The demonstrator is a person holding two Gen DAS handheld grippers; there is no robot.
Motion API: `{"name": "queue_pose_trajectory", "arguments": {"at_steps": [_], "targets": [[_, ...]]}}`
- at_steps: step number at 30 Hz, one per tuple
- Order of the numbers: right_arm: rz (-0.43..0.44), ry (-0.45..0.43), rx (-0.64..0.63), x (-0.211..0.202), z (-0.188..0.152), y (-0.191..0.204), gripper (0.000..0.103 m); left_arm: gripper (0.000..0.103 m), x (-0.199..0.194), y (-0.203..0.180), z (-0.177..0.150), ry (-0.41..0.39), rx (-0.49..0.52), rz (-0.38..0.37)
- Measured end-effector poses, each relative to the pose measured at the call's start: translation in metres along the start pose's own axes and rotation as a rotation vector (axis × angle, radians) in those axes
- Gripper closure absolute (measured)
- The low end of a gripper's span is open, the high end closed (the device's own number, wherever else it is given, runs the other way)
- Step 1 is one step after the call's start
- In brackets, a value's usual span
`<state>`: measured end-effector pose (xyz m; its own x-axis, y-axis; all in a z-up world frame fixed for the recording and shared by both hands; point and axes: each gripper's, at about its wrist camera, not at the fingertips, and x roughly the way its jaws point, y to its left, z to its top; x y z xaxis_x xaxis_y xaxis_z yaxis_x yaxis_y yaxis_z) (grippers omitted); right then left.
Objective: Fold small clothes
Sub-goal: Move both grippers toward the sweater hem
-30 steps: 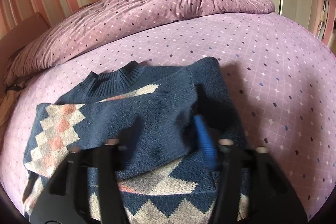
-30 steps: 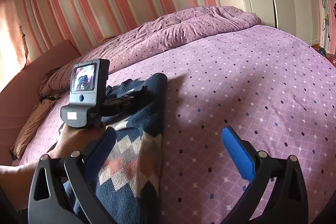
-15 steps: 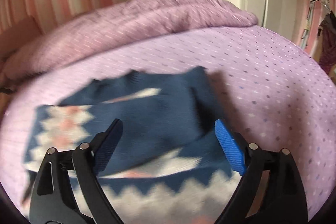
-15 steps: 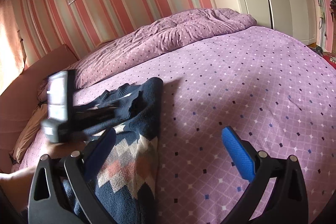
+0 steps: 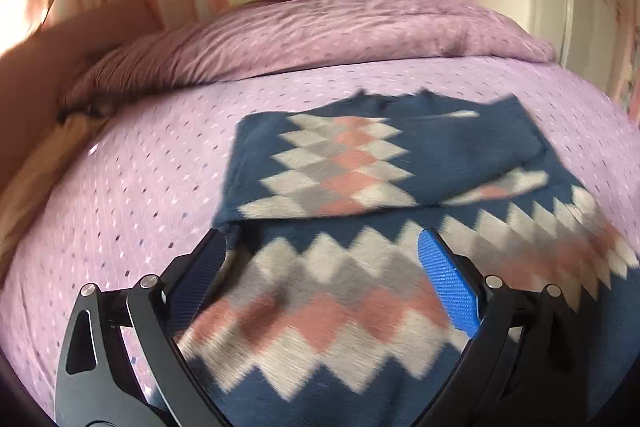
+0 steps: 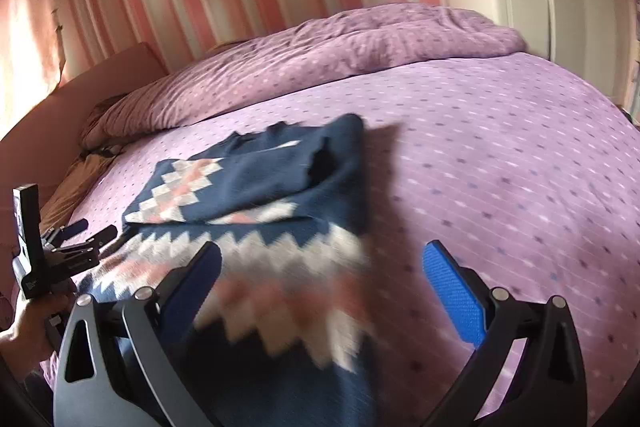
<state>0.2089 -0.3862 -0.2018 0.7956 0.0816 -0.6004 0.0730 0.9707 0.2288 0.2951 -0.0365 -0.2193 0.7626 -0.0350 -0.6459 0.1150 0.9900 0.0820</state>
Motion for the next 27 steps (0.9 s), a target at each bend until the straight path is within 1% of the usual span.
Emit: {"name": "queue_pose_trajectory", "arguments": {"at_steps": [2, 5, 8, 10, 13, 15, 16, 17, 18, 19, 20, 22, 23, 24, 27], "targets": [[0.007, 0.009, -0.005, 0.019, 0.01, 0.019, 0.002, 0.007, 0.012, 0.011, 0.012, -0.009, -0.043, 0.01], [0.02, 0.028, -0.016, 0.066, 0.035, 0.06, 0.002, 0.006, 0.033, 0.016, 0.037, -0.028, -0.103, 0.016], [0.008, 0.068, -0.022, 0.109, 0.051, 0.09, 0.002, 0.005, 0.068, 0.013, 0.058, -0.008, -0.133, 0.034], [-0.037, 0.107, -0.033, 0.147, 0.061, 0.107, 0.002, 0.006, 0.093, 0.009, 0.064, 0.039, -0.14, 0.055], [-0.017, 0.139, -0.012, 0.182, 0.066, 0.116, 0.002, 0.005, 0.13, 0.01, 0.063, 0.109, -0.165, 0.059], [-0.021, 0.181, -0.014, 0.208, 0.064, 0.119, 0.002, 0.006, 0.15, 0.014, 0.056, 0.155, -0.192, 0.038], [-0.036, 0.214, -0.009, 0.222, 0.06, 0.116, 0.002, 0.006, 0.158, 0.017, 0.052, 0.173, -0.197, 0.035], [-0.081, 0.244, -0.032, 0.232, 0.056, 0.114, 0.002, 0.005, 0.166, 0.018, 0.047, 0.186, -0.18, 0.061], [-0.122, 0.262, -0.059, 0.237, 0.052, 0.112, 0.002, 0.004, 0.169, 0.018, 0.044, 0.188, -0.161, 0.074], [-0.192, 0.285, -0.111, 0.244, 0.046, 0.108, 0.002, 0.003, 0.173, 0.016, 0.041, 0.185, -0.115, 0.097], [-0.24, 0.294, -0.153, 0.247, 0.04, 0.099, 0.002, 0.003, 0.174, 0.015, 0.039, 0.183, -0.078, 0.111], [-0.262, 0.291, -0.18, 0.244, 0.036, 0.083, 0.002, 0.003, 0.177, 0.017, 0.04, 0.181, -0.037, 0.124], [-0.238, 0.301, -0.167, 0.242, 0.036, 0.073, 0.002, 0.003, 0.177, 0.019, 0.041, 0.176, -0.022, 0.127], [-0.235, 0.303, -0.168, 0.24, 0.037, 0.07, 0.002, 0.003, 0.176, 0.021, 0.04, 0.171, -0.015, 0.136], [-0.281, 0.292, -0.21, 0.228, 0.039, 0.066, 0.002, 0.003, 0.171, 0.034, 0.038, 0.169, -0.049, 0.135]]}}
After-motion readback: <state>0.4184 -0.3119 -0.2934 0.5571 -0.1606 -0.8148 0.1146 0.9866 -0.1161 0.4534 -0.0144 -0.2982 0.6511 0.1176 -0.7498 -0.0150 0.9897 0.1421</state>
